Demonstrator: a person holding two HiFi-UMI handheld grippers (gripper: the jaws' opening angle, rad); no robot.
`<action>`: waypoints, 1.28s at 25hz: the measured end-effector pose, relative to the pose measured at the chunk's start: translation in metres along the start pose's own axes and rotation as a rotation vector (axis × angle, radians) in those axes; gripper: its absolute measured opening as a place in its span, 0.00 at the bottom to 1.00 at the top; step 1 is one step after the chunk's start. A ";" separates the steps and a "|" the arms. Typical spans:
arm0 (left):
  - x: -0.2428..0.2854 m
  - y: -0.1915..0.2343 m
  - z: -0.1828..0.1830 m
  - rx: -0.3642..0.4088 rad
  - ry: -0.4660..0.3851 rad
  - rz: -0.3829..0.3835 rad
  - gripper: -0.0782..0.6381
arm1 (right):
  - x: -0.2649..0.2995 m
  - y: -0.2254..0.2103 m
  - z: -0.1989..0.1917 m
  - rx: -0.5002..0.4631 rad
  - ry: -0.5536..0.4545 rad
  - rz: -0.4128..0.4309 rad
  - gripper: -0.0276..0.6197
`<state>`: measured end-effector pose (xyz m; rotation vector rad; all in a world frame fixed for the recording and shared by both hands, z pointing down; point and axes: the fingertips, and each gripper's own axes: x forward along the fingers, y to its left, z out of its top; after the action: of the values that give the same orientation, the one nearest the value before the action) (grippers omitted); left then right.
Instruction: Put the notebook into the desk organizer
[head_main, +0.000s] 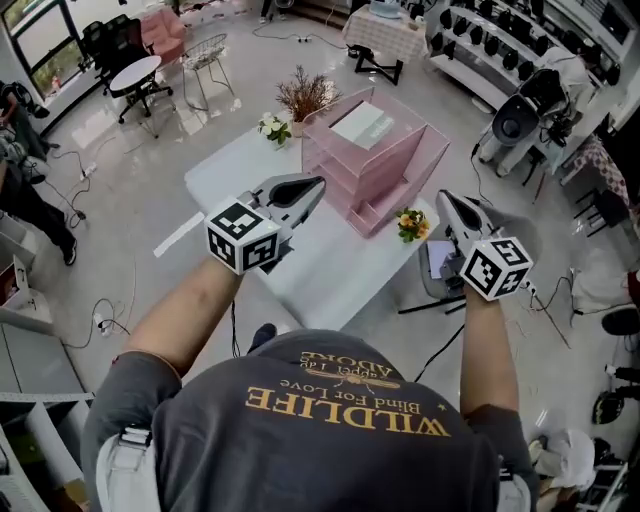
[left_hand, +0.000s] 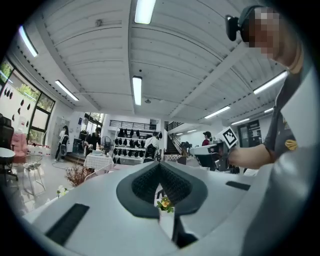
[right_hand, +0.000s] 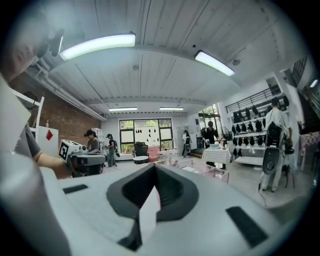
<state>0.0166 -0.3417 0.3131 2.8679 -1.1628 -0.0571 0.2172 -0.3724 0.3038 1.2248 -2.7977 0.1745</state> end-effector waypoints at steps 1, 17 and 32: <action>-0.005 -0.009 -0.002 0.002 0.006 0.017 0.11 | -0.007 0.003 -0.005 0.007 -0.006 0.023 0.05; -0.089 -0.008 -0.060 -0.074 0.035 0.009 0.11 | -0.009 0.070 -0.107 0.088 0.056 0.026 0.04; -0.103 0.008 -0.062 -0.099 0.028 -0.015 0.11 | 0.003 0.078 -0.105 0.097 0.083 -0.023 0.04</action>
<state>-0.0599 -0.2735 0.3772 2.7819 -1.1018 -0.0732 0.1610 -0.3077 0.4030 1.2385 -2.7325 0.3543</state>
